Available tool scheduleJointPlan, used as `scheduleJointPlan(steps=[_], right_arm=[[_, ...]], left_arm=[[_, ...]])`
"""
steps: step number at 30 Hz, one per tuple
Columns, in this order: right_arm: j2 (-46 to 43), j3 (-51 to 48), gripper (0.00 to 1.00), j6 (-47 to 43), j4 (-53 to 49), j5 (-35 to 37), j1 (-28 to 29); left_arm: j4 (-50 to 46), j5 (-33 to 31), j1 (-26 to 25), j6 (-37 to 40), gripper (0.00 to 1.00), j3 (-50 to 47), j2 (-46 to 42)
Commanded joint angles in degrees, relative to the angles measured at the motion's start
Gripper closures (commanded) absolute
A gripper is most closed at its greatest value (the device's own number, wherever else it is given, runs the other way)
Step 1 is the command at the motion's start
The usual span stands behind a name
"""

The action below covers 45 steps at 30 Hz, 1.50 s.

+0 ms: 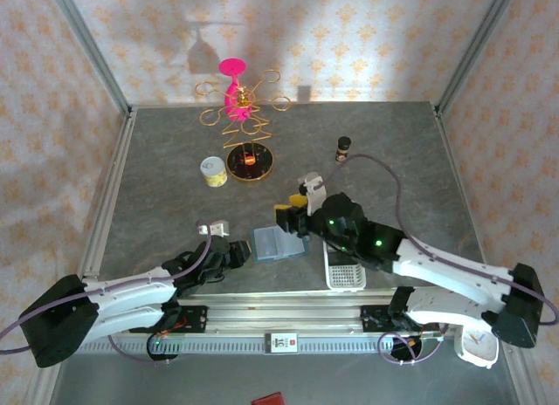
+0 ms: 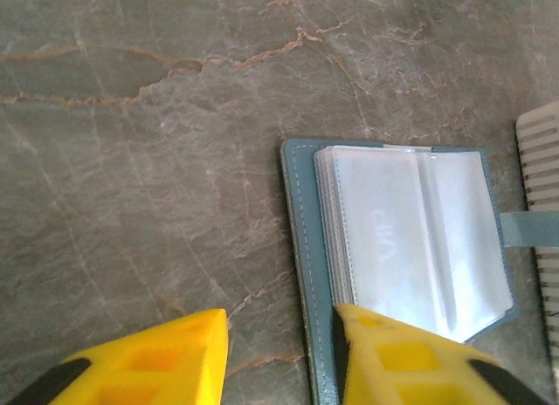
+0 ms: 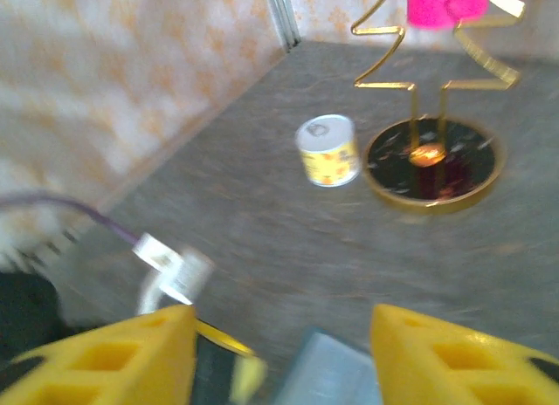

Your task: Put the credit cards into the card holder

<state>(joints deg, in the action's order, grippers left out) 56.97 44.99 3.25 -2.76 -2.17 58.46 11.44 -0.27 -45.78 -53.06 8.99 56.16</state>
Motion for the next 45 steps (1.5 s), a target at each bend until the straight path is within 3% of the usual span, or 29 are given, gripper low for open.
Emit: scheduleJointPlan(steps=[1,5,9,16,26,32,40,45], right_arm=[[-5.94,-1.50,0.34,-29.67,-15.76,6.33,-0.02],[-13.31,-5.53,0.18,-48.46,-26.51,10.46,-0.10],[-19.11,-10.48,0.05,-57.35,-31.15,12.78,-0.86],[-18.91,-17.66,0.03,-64.23,-28.46,12.91,-6.25],[-13.05,-23.58,0.02,-68.96,-16.76,11.77,-9.89],[-11.13,-22.94,0.13,-69.35,-15.56,10.44,-10.21],[-12.83,-22.42,0.48,-69.48,-20.75,9.97,-10.20],[-14.15,-22.32,0.60,-68.66,-22.16,9.91,-10.20]], left_arm=[[-2.39,0.00,-0.55,1.91,0.52,3.61,-0.15],[-2.84,1.02,-0.58,2.96,0.42,6.49,1.85],[-1.72,3.60,-0.62,2.46,0.34,7.35,3.79],[-1.07,4.76,-0.53,2.09,0.25,8.23,6.38],[0.06,6.01,-0.54,1.12,0.24,8.32,8.34],[-0.28,6.84,-0.50,1.34,0.24,9.35,10.34],[1.03,7.30,-0.52,0.57,0.25,8.08,10.28],[1.34,7.30,-0.59,0.57,0.26,7.80,10.44]])
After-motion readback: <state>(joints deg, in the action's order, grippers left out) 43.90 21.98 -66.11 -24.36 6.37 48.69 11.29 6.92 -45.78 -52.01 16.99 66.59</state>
